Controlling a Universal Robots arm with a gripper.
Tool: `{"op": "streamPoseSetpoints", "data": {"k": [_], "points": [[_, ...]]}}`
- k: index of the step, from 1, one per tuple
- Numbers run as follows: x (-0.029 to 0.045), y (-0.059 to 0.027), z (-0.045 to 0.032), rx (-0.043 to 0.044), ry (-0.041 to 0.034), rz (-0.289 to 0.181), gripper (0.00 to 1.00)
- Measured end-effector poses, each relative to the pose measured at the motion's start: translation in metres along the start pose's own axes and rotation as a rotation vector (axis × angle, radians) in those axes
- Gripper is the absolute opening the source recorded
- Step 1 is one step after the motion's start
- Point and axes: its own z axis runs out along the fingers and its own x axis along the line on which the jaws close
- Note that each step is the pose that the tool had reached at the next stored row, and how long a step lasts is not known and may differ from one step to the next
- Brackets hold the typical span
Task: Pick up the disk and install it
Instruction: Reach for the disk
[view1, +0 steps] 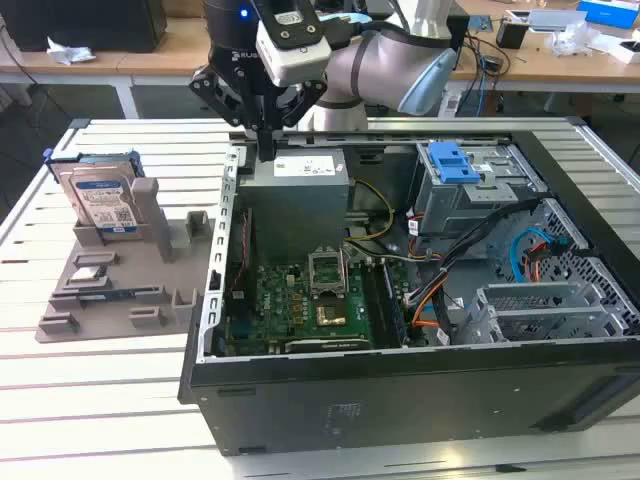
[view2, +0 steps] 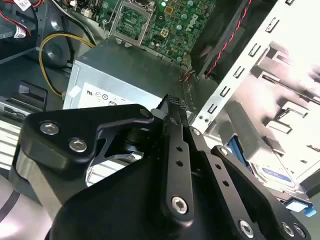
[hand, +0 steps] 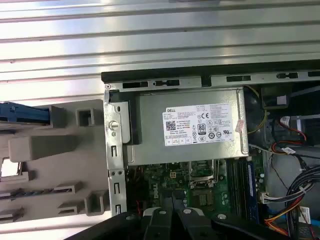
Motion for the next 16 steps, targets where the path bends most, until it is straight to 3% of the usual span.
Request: {"op": "streamPoseSetpoints", "data": {"k": [2,4,16], "points": [[0.0209,-0.0016,-0.0006,0.0,0.0,0.0,0.11],[0.0332,-0.0025,-0.0009,0.0,-0.0001,0.0,0.11],[0.0688,-0.0052,-0.0019,0.0,-0.0002,0.0,0.11]]}}
